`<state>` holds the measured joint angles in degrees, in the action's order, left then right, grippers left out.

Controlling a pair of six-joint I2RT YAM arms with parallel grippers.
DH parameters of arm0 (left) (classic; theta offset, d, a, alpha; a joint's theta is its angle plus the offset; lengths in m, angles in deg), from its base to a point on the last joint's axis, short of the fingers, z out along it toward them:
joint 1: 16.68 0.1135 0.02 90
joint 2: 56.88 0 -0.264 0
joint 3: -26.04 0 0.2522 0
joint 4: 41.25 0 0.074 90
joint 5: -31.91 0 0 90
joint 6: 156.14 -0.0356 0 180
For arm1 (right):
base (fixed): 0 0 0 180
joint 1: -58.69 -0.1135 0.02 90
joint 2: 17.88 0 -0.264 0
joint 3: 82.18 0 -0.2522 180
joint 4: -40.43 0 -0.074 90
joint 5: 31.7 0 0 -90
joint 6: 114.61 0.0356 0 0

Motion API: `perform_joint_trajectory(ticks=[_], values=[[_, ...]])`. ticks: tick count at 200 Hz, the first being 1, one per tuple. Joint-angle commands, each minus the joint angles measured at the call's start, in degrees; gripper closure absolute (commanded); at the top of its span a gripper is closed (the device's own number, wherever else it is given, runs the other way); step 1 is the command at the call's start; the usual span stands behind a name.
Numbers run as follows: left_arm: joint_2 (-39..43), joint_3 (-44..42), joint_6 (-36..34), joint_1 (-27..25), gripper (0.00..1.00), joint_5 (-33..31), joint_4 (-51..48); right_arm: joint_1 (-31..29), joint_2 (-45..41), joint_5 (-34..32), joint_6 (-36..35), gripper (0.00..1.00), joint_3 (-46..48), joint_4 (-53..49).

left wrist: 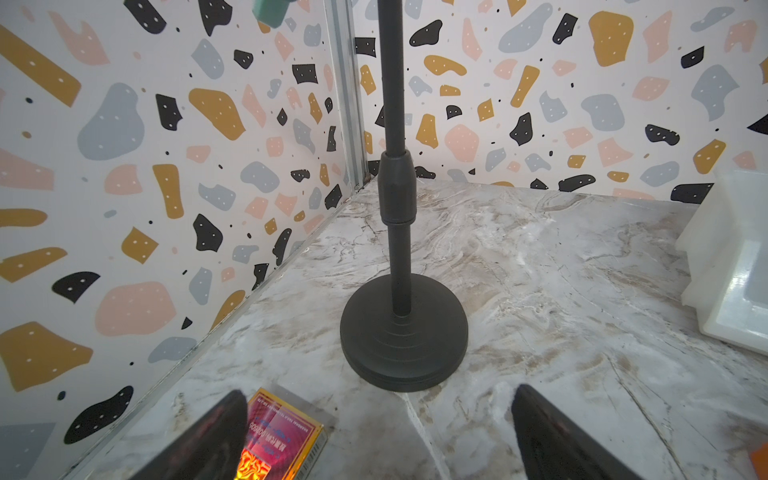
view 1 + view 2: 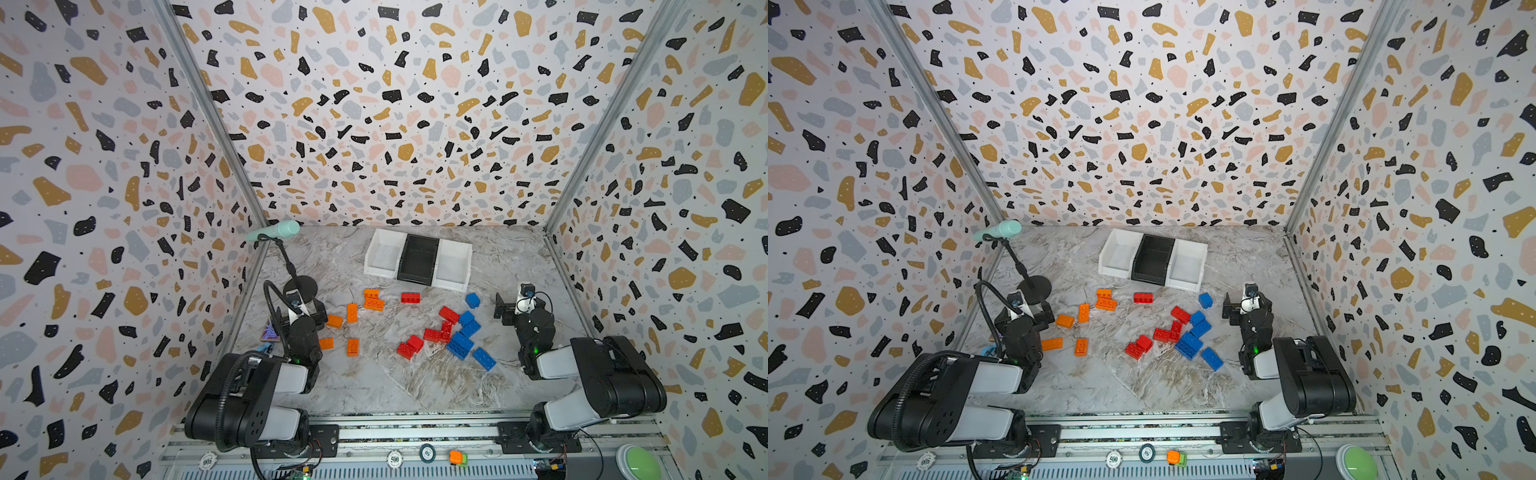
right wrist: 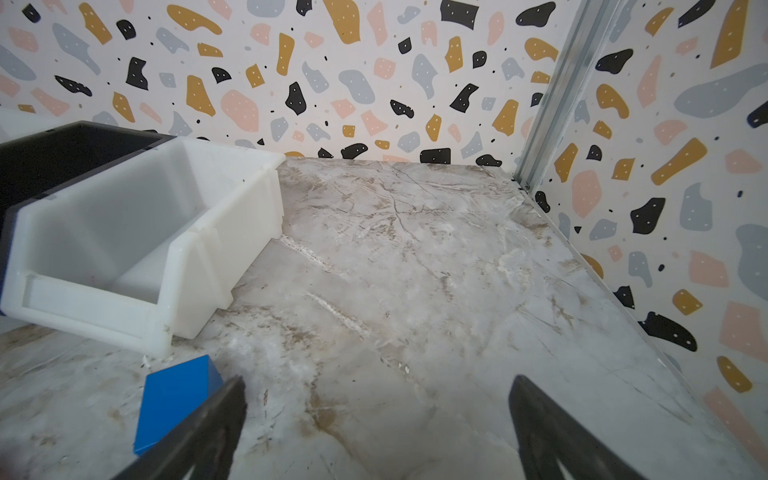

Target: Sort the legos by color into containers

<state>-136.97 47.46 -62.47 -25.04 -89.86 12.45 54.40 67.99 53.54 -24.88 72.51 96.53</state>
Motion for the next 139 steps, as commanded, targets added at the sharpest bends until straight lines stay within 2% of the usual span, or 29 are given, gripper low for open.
perform_joint_trajectory(ticks=[1,66,72,86,100,108,117,139], values=[[0.38,1.13,0.12,0.28,0.0,0.22,1.97,-0.3,-0.88,-0.39,0.45,0.01,-0.71,0.19],[0.67,0.87,0.12,0.27,0.0,0.22,2.2,-0.22,-1.12,-0.24,0.47,0.01,-0.59,0.4],[0.76,0.8,0.12,0.27,0.0,0.28,2.36,-0.36,-1.51,-1.79,0.84,0.01,-1.01,-0.02],[2.32,2.5,0.16,0.27,0.0,-1.4,-0.07,-0.61,-5.78,-4.53,1.8,0.01,-5.79,-12.37],[6.86,7.82,1.06,0.27,0.0,-2.13,-14.49,-0.7,-8.45,-8.56,3.24,0.01,-11.1,-23.07],[8.62,9.19,1.07,0.18,0.0,-3.25,-17.5,-1.0,-9.45,-11.64,5.55,0.01,-14.27,-29.19],[10.65,10.29,1.79,-0.37,0.0,-4.81,-20.18,-1.19,-10.3,-15.5,12.01,0.01,-18.54,-38.06],[16.78,12.93,5.69,-1.55,0.0,-2.61,-26.4,-1.67,-9.9,-14.5,19.18,0.01,-28.27,-58.72]])
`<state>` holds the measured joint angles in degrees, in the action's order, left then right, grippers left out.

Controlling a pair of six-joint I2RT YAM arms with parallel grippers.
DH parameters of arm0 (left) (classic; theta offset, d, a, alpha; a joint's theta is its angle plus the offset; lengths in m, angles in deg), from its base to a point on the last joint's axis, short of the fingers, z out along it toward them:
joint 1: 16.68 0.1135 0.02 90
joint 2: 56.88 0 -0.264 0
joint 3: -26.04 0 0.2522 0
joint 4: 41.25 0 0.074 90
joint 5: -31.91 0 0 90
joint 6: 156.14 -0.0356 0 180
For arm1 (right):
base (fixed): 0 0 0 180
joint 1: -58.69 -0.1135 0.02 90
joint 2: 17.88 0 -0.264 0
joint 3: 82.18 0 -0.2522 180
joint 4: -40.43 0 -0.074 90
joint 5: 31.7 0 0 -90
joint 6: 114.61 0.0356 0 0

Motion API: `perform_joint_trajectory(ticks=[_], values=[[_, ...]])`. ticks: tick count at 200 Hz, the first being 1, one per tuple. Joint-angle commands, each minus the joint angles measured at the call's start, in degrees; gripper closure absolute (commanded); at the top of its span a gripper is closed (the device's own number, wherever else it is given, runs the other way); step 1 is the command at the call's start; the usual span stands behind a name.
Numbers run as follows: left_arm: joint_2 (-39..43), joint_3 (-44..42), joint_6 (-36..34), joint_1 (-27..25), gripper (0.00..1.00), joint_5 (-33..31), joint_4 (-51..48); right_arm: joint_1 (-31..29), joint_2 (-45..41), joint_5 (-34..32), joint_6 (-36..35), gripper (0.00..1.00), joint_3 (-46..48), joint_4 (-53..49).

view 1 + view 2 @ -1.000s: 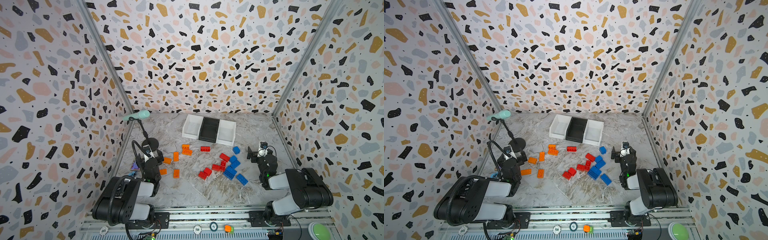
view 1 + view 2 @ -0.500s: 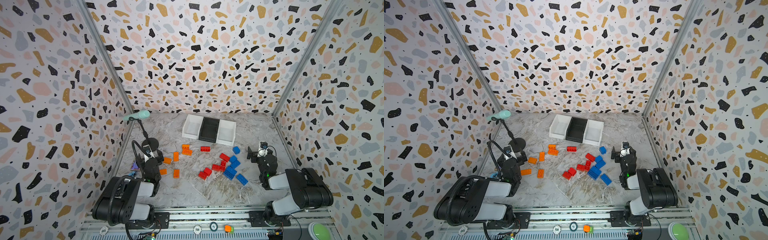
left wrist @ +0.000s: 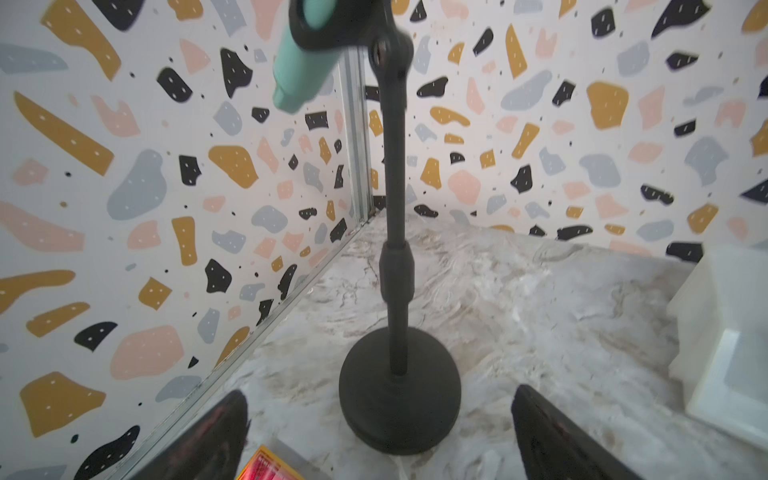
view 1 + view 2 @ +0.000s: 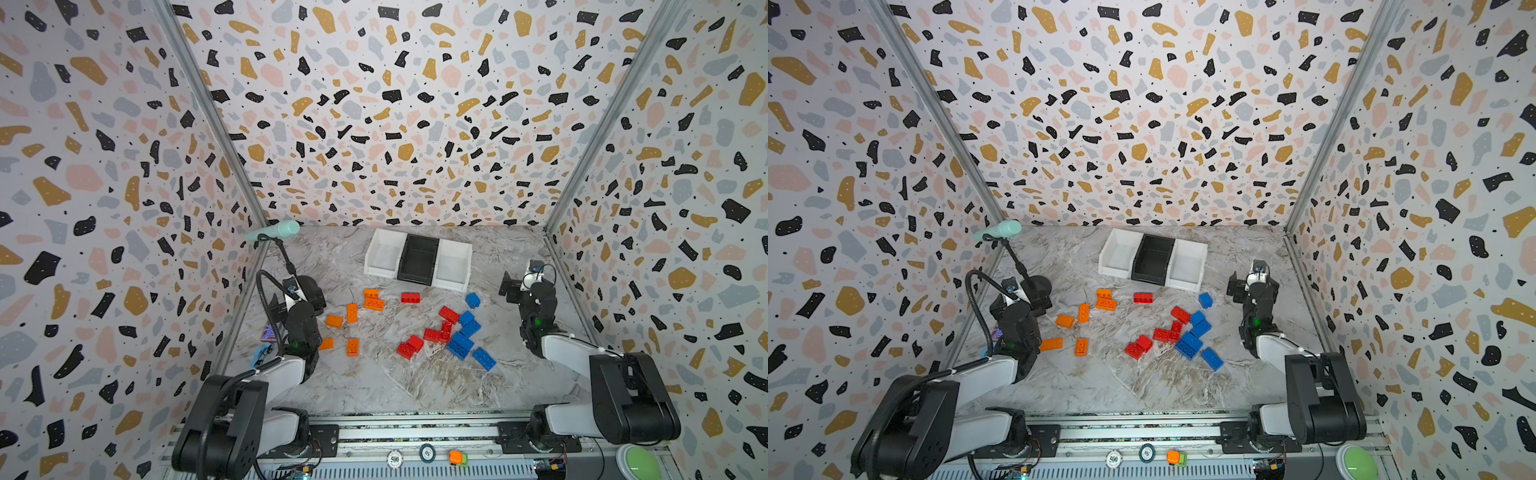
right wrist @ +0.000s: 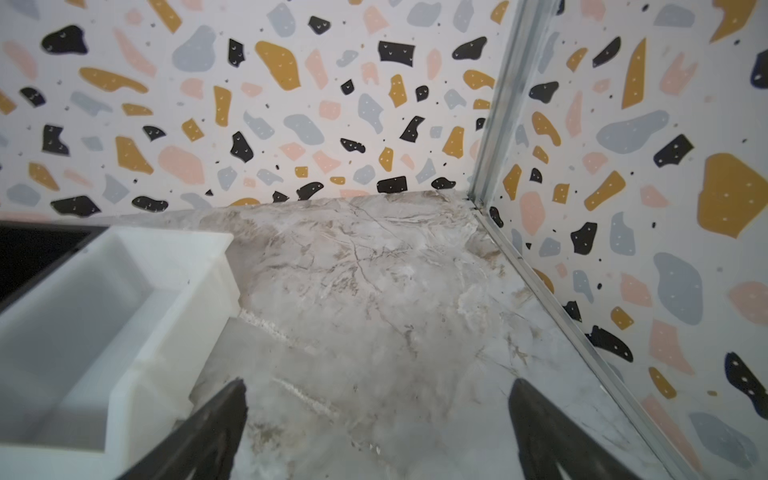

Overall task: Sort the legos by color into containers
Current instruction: 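Reach the right gripper to a small blue brick while the left arm moves forward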

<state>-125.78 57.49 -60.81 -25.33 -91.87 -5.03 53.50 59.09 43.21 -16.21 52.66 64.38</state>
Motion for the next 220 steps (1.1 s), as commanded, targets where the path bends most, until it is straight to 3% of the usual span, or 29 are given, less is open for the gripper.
perform_joint_trajectory(ticks=[1,13,36,53,71,103,141,220], values=[[5.83,3.02,4.1,-1.41,0.0,-0.42,-9.1,-0.83,-0.89,-4.2,10.72,0.01,-8.82,-27.31],[8.68,4.43,4.87,-4.44,0.0,-0.38,-11.81,-2.5,-0.13,-4.59,12.42,0.0,-12.88,-36.42],[11.89,7.08,4.37,-14.55,0.0,-1.72,-17.06,-5.71,0.24,-1.13,15.71,0.09,-17.0,-46.95],[12.77,8.68,3.98,-22.19,0.0,-1.49,-20.78,-9.17,-0.97,2.34,13.23,0.14,-16.46,-47.78],[13.5,9.63,3.41,-29.06,0.0,3.63,-23.9,-10.92,-1.91,7.38,10.41,0.18,-15.27,-47.25],[15.36,8.18,7.15,-36.25,0.0,9.96,-23.81,-10.89,-0.66,13.17,7.79,0.2,-13.27,-44.4],[14.58,7.74,6.8,-40.95,0.0,11.05,-22.92,-11.23,6.85,16.94,5.53,0.25,-15.79,-43.59],[5.93,12.69,2.66,-41.27,0.0,13.4,-20.91,-11.68,17.51,16.02,2.67,0.27,-21.69,-42.22]])
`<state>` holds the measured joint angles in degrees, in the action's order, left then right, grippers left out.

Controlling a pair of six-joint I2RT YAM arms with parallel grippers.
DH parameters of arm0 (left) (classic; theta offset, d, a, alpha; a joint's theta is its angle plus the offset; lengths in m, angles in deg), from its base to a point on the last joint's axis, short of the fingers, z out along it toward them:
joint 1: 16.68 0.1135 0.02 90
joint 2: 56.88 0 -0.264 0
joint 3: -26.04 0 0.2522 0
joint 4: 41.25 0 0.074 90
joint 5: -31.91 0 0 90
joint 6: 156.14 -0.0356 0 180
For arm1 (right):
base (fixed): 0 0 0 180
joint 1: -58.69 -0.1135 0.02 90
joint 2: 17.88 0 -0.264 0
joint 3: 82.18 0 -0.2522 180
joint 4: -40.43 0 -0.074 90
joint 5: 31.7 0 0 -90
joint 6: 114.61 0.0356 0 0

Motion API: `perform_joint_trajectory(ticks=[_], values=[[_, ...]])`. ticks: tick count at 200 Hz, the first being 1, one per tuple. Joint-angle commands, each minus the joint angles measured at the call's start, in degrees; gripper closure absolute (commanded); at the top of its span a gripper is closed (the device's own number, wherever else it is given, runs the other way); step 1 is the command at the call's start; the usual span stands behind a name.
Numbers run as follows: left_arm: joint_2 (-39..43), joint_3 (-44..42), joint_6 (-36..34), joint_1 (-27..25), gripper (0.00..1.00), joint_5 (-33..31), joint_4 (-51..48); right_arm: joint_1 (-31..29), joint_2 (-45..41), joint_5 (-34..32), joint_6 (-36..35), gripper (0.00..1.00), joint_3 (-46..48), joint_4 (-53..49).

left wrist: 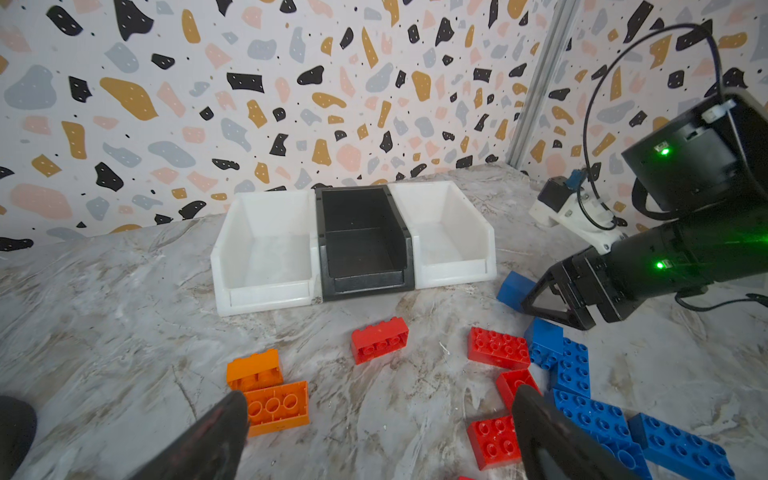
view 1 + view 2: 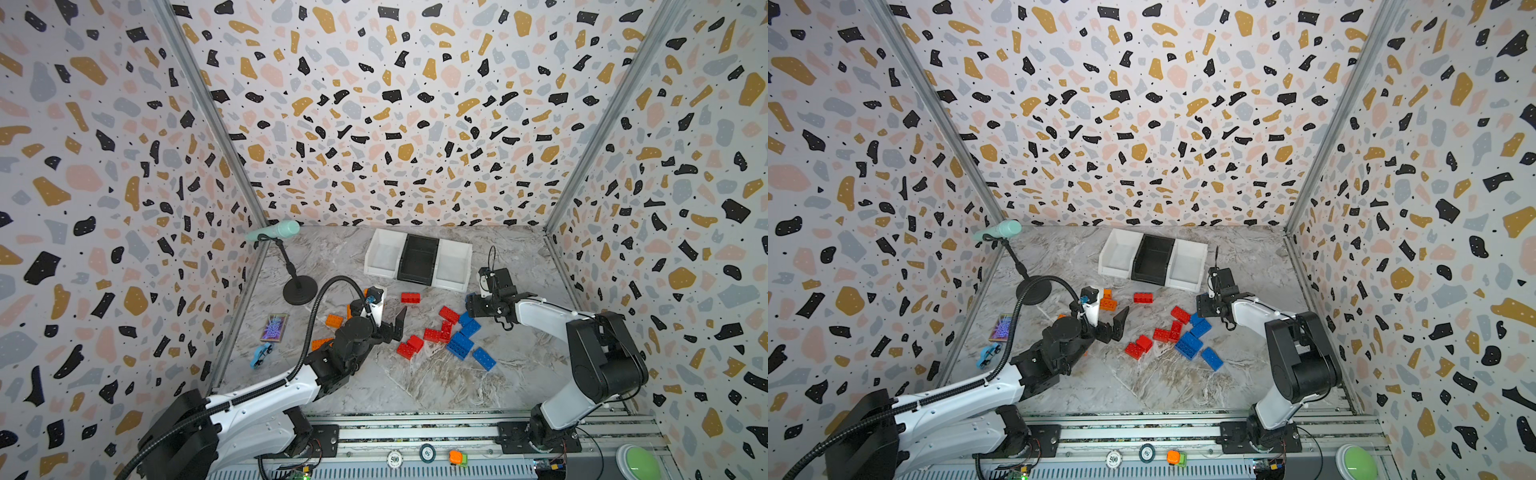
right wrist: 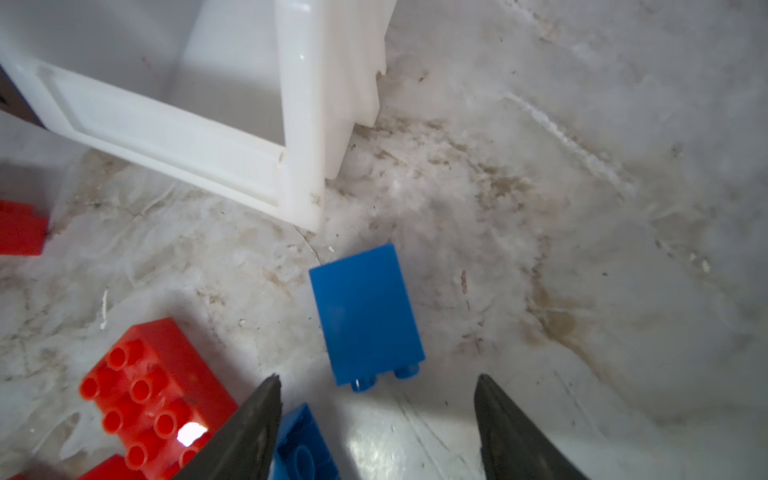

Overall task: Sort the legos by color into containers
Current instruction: 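Reach the right gripper to a small blue brick while the left arm moves forward, then grasp the small blue brick with the right gripper and lift it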

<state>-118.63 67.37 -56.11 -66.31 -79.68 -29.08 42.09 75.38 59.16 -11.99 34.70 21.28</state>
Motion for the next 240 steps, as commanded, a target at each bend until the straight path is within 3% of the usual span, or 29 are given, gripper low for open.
perform_joint_trajectory(ticks=[1,68,108,135,206,240], values=[[-1.33,2.82,-2.03,-0.25,0.0,1.2,3.14,-0.27,1.36,0.04,-1.55,0.28,-3.77,0.81],[-2.71,2.66,-2.73,-0.25,0.0,0.66,4.56,-0.36,7.11,0.17,-3.76,0.5,-7.6,0.53],[-2.67,2.38,-2.67,-0.27,0.0,0.62,4.11,-0.43,7.08,0.57,-4.04,0.52,-6.99,0.35],[-2.17,2.4,-2.39,-0.27,0.0,0.49,3.74,-0.58,6.02,-0.59,-3.75,0.67,-6.76,-0.4],[3.35,0.65,-1.05,-0.3,0.0,-3.05,1.03,-4.14,-2.41,-1.94,-2.04,0.69,-10.28,-9.52],[5.92,-1.13,0.39,-0.3,0.0,-4.23,0.27,-7.33,-1.48,-0.03,-1.15,0.69,-17.62,-11.02]])
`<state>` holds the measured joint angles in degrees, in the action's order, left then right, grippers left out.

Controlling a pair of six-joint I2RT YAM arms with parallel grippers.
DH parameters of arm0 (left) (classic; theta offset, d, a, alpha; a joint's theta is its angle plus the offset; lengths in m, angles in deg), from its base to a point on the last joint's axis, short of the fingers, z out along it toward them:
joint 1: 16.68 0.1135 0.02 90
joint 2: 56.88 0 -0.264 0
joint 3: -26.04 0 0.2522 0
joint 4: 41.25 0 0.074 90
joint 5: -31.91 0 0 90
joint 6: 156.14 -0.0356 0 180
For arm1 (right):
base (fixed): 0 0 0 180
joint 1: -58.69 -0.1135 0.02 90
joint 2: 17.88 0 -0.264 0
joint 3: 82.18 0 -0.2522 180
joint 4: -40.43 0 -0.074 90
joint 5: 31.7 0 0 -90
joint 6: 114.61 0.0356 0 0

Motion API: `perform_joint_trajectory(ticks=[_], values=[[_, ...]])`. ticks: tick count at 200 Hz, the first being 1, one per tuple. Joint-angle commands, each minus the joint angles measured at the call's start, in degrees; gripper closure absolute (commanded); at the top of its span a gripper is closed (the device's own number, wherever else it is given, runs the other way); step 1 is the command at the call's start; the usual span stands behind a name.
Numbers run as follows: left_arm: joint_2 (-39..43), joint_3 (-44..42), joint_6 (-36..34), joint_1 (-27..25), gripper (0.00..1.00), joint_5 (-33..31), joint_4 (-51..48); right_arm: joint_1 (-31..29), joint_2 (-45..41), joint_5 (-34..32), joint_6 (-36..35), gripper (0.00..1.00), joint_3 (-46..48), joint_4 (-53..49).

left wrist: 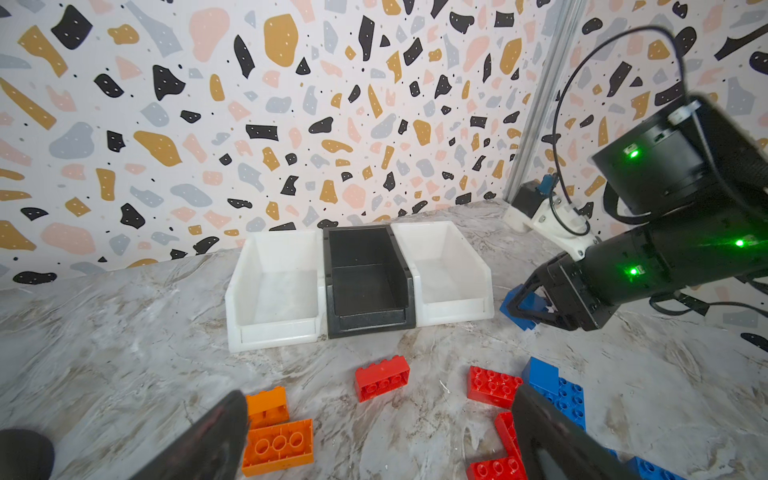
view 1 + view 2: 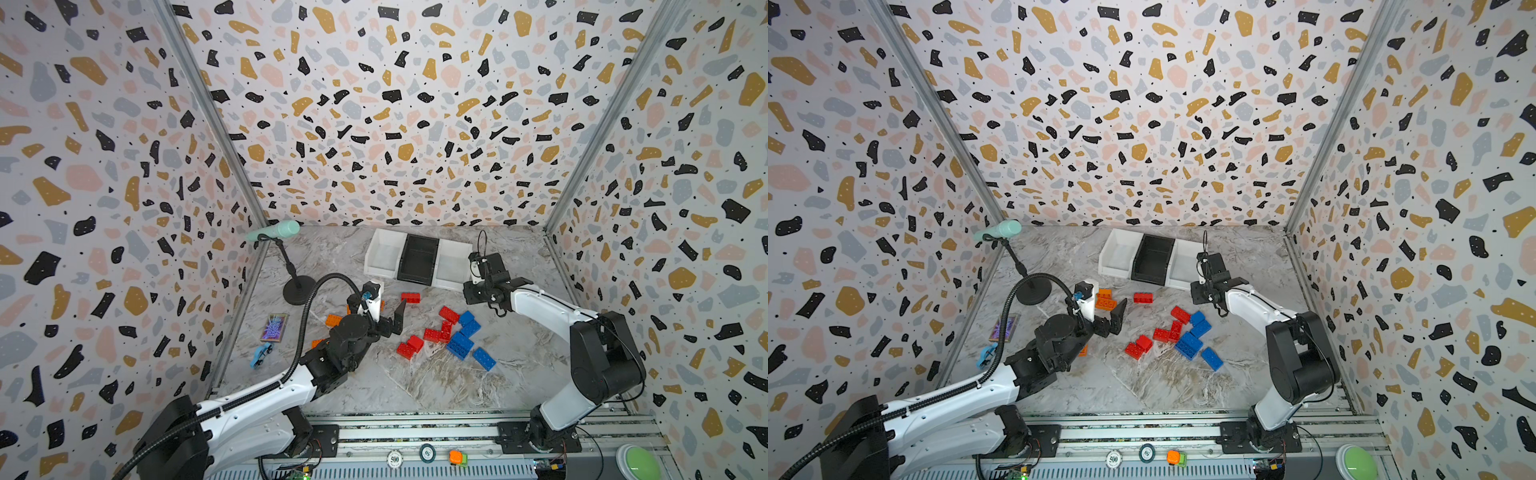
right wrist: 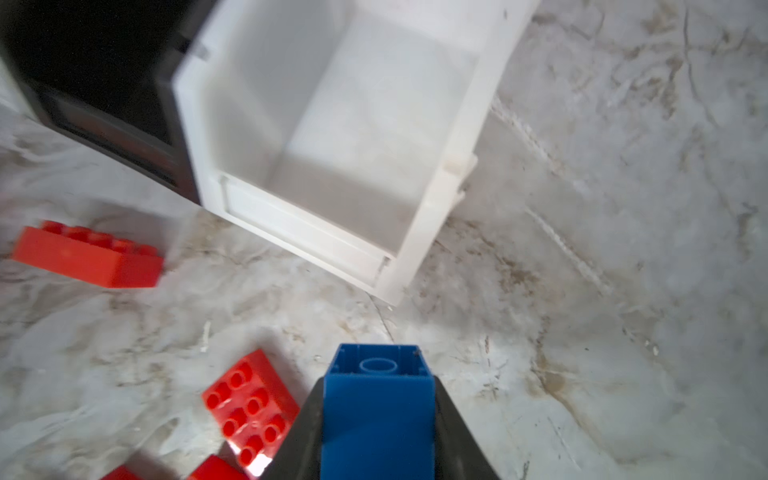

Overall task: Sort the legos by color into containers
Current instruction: 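Grasp the small blue brick with the right gripper and lift it, then carry the blue brick into the white bin beside the black bin and release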

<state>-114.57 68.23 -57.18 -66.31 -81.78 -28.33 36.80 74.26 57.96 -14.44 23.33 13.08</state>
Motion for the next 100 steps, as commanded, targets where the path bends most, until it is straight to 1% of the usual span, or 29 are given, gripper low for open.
perform_joint_trajectory(ticks=[1,31,42,66,100], values=[[1.91,-2.06,1.53,-0.3,0.0,-2.15,-0.52,-2.07,-0.24,1.15,1.32,0.69,-6.47,-2.84],[4.01,-3.27,1.96,-0.29,0.0,-3.86,-1.83,-2.1,6.58,1.55,2.43,0.68,-14.8,-1.69],[4.54,-3.44,2.02,-0.29,0.0,-4.66,-2.6,-2.1,11.03,1.81,3.0,0.68,-19.1,-1.83],[5.9,-3.77,1.96,-0.25,0.0,-6.21,-4.36,-1.54,20.0,0.02,5.62,0.68,-28.18,-4.48],[8.39,-5.25,1.96,-0.29,0.0,-8.76,-5.58,1.3,26.13,1.6,7.57,0.67,-32.78,-4.19]])
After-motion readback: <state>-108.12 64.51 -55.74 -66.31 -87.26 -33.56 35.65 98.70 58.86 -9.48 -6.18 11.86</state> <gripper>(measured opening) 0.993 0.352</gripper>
